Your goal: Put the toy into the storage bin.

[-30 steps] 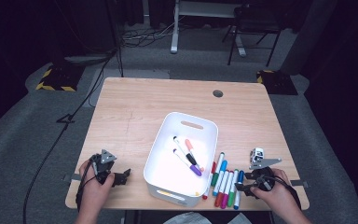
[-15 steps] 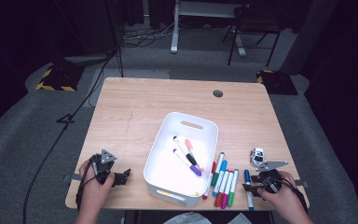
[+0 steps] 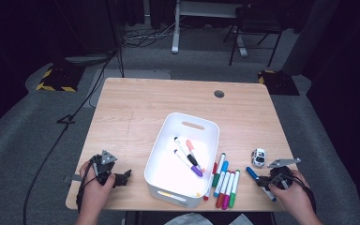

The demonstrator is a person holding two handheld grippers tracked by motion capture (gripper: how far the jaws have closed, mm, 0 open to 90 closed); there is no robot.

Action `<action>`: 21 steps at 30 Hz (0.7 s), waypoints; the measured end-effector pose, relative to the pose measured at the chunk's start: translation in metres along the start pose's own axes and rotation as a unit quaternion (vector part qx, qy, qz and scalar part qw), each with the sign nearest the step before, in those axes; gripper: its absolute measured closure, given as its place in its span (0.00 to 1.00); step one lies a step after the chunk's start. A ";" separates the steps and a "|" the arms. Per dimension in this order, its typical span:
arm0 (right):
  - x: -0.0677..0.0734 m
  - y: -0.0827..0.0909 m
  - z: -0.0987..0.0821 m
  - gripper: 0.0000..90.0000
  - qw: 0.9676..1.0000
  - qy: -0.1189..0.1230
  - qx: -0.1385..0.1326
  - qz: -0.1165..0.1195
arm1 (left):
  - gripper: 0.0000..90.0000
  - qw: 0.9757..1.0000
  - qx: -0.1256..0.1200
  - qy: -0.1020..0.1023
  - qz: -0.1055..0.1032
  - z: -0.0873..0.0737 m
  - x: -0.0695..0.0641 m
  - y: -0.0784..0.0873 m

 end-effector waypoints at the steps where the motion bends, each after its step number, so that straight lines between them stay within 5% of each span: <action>1: 0.000 0.002 0.001 0.85 1.000 0.001 -0.002 0.003 | 0.00 1.000 0.001 0.000 -0.001 0.000 0.000 0.000; 21: 0.020 0.036 0.038 0.85 0.997 0.046 -0.040 0.041 | 0.00 1.000 0.000 0.000 0.000 0.000 0.000 0.000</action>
Point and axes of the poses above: each handheld gripper's, and its own axes: y roughly backward along the jaws, z roughly out of its top, x roughly to its left, the point moved 1 cm from there along -y, roughly forward along the jaws, and after that the axes turned 3 degrees about -y, right-handed, at the moved point
